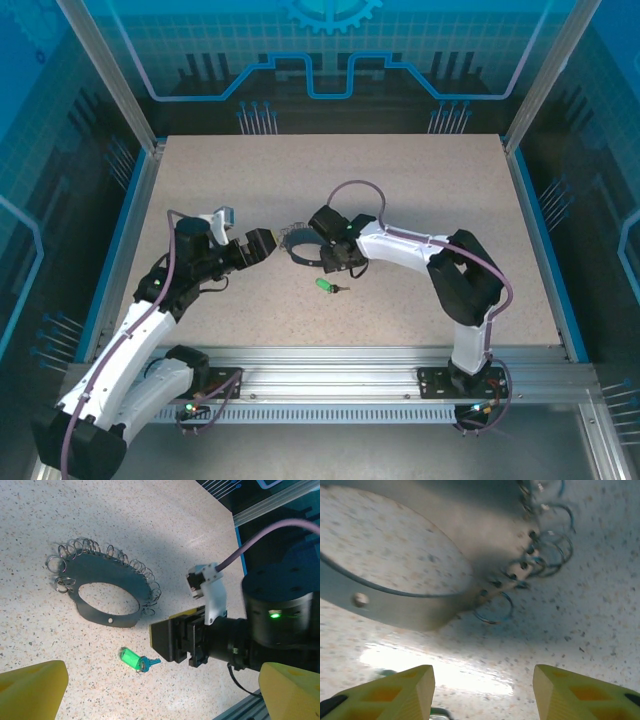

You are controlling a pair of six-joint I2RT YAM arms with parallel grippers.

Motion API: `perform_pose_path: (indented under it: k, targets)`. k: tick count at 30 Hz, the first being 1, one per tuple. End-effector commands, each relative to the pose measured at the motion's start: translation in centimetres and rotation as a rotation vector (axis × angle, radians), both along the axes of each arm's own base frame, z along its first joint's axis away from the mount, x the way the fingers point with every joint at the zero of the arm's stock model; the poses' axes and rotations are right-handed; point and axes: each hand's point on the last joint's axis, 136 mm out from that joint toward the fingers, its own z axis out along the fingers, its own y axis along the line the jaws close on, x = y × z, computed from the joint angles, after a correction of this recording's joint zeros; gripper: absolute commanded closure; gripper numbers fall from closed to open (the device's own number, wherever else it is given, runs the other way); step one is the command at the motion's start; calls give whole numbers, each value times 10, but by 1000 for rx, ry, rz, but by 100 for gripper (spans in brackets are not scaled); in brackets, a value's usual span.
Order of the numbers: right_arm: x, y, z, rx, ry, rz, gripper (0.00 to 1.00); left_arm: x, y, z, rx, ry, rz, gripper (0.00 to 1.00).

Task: Put the keys on the keyring

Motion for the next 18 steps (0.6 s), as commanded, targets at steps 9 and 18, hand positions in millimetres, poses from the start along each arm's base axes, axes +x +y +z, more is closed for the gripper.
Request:
perform_pose_path:
  k: [9,18]
  targets:
    - [38,17,3,135,-32,-63,44,-1,-8,-14,-15,50,-32,1]
    - [69,29,-7,193,-10,-89,45,-1,-8,-18,-1,58,-37,1]
